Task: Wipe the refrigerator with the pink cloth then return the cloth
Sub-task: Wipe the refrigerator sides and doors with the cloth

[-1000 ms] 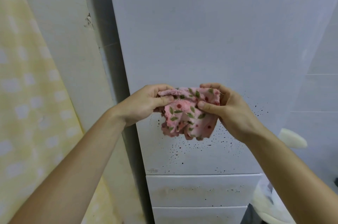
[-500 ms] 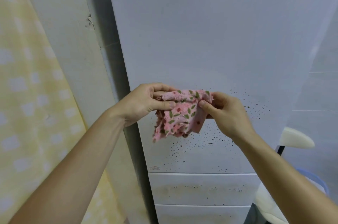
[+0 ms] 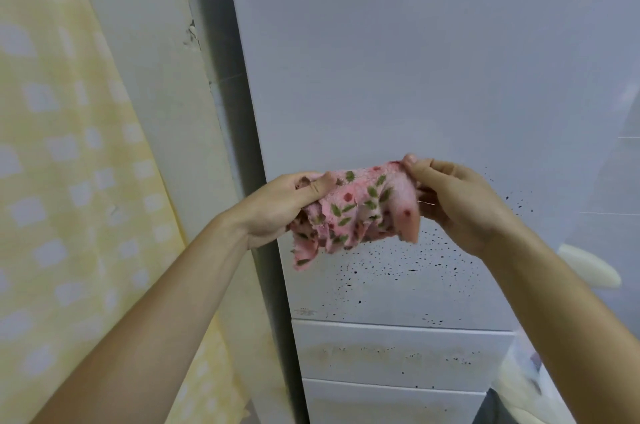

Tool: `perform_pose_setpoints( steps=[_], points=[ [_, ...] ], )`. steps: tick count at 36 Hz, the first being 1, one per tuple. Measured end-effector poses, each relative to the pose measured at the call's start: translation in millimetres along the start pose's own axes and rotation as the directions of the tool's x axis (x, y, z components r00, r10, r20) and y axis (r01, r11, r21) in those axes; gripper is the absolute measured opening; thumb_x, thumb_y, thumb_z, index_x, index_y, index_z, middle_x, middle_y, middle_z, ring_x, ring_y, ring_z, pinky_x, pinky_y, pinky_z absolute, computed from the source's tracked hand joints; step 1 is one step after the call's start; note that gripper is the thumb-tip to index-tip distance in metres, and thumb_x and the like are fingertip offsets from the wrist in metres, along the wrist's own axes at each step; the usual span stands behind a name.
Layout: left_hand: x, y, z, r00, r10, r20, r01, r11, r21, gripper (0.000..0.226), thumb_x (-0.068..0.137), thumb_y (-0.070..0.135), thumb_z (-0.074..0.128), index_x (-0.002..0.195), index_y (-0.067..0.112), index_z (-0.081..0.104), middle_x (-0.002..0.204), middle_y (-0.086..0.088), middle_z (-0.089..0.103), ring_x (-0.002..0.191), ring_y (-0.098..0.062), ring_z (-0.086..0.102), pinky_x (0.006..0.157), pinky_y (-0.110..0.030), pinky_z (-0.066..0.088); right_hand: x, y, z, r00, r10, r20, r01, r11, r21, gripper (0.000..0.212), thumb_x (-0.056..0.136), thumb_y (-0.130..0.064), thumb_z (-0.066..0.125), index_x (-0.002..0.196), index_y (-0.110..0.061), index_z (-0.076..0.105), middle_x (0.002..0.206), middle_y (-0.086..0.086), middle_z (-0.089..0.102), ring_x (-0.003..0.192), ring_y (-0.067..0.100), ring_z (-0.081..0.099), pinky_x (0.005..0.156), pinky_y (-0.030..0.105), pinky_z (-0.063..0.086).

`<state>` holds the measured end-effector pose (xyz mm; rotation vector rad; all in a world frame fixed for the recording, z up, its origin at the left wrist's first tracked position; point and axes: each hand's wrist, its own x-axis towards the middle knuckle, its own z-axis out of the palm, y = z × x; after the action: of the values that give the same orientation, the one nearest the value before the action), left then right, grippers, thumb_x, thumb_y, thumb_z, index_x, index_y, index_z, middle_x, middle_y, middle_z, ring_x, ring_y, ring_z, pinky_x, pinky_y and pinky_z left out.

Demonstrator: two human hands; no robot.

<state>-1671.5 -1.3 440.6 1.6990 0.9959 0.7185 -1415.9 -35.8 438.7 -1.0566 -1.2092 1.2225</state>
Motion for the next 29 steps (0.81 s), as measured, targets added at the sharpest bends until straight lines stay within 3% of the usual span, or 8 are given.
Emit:
perform_pose_setpoints(
  steps=[2, 5, 8, 10, 15, 20, 25, 29],
  points=[
    [0, -2, 3, 1.0, 0.006, 0.016, -0.005, 0.999, -0.054, 0.053, 0.088, 0.059, 0.054, 0.112, 0.017, 0.076, 0.144, -0.01, 0.059, 0.146, -0.031, 0.046, 0.126, -0.05, 0.03, -1, -4, 4, 0.999, 0.042, 0.009, -0.042, 0.989, 0.143, 0.035, 0.083, -0.036, 0.073, 0.105, -0.009, 0.066, 0.097, 0.014, 0.066, 0.088, 0.027, 0.065, 0.083, 0.039, 0.057],
    [0, -8, 2, 0.989, 0.033, 0.147, -0.012, 0.99, -0.141, 0.057, 0.087, 0.041, 0.06, 0.137, 0.014, 0.064, 0.141, -0.013, 0.065, 0.138, -0.035, 0.056, 0.118, -0.049, 0.044, -2, -10, 9, 0.997, 0.048, 0.063, -0.069, 0.924, 0.377, 0.033, 0.084, -0.029, 0.074, 0.116, -0.021, 0.073, 0.1, 0.006, 0.07, 0.092, 0.024, 0.065, 0.093, 0.042, 0.055],
    [-4, -4, 5, 0.944, 0.069, 0.324, -0.045, 0.996, -0.081, 0.068, 0.083, 0.002, 0.073, 0.147, 0.014, 0.051, 0.144, -0.003, 0.065, 0.136, -0.024, 0.059, 0.111, -0.035, 0.049, -3, -13, 11, 0.992, 0.011, 0.125, -0.079, 0.829, 0.554, 0.036, 0.094, -0.015, 0.062, 0.128, -0.016, 0.071, 0.085, 0.0, 0.073, 0.065, 0.01, 0.067, 0.061, 0.023, 0.06],
    [-2, -3, 12, 0.933, 0.064, 0.353, -0.081, 0.996, 0.034, 0.073, 0.082, -0.011, 0.076, 0.145, 0.016, 0.051, 0.141, -0.001, 0.066, 0.133, -0.021, 0.062, 0.109, -0.036, 0.052, -6, -17, 14, 0.989, -0.049, 0.141, -0.046, 0.797, 0.602, 0.04, 0.093, -0.001, 0.055, 0.129, -0.009, 0.069, 0.089, 0.0, 0.074, 0.063, 0.007, 0.069, 0.059, 0.017, 0.057],
    [3, 2, 24, 0.976, 0.109, 0.189, -0.139, 0.978, 0.158, 0.074, 0.086, -0.005, 0.079, 0.138, 0.036, 0.047, 0.132, 0.012, 0.066, 0.12, -0.002, 0.065, 0.096, -0.021, 0.055, -13, -17, 14, 0.962, -0.269, 0.054, 0.251, 0.941, 0.227, 0.049, 0.093, 0.015, 0.059, 0.131, -0.014, 0.067, 0.105, 0.003, 0.079, 0.102, 0.015, 0.076, 0.081, 0.02, 0.058],
    [7, 5, 31, 0.98, 0.143, 0.14, -0.162, 0.978, 0.135, 0.067, 0.097, 0.01, 0.073, 0.152, 0.029, 0.041, 0.139, 0.005, 0.063, 0.123, -0.012, 0.067, 0.105, -0.033, 0.055, -8, -12, 14, 0.829, -0.486, -0.277, 0.339, 0.83, -0.443, 0.014, 0.085, -0.021, 0.086, 0.091, -0.026, 0.074, 0.077, -0.006, 0.076, 0.074, 0.005, 0.072, 0.068, 0.018, 0.055],
    [8, 2, 42, 0.992, 0.103, 0.069, -0.105, 0.994, 0.033, 0.037, 0.101, 0.046, 0.052, 0.131, 0.028, 0.064, 0.12, 0.012, 0.076, 0.111, -0.005, 0.071, 0.096, -0.024, 0.056, -1, -10, 15, 0.705, -0.603, -0.375, 0.303, 0.733, -0.609, 0.045, 0.1, -0.042, 0.068, 0.068, -0.017, 0.048, 0.066, -0.008, 0.046, 0.058, 0.006, 0.04, 0.056, 0.019, 0.033],
    [6, -5, 45, 0.994, 0.042, 0.103, -0.005, 0.945, -0.328, 0.052, 0.096, 0.054, 0.041, 0.129, 0.021, 0.066, 0.13, 0.001, 0.074, 0.124, -0.018, 0.068, 0.111, -0.04, 0.05, 4, -5, 11, 0.84, -0.368, -0.399, 0.129, 0.849, -0.512, 0.047, 0.108, -0.054, 0.046, 0.077, -0.019, 0.037, 0.072, -0.002, 0.037, 0.061, 0.011, 0.034, 0.056, 0.028, 0.03]
  ],
)
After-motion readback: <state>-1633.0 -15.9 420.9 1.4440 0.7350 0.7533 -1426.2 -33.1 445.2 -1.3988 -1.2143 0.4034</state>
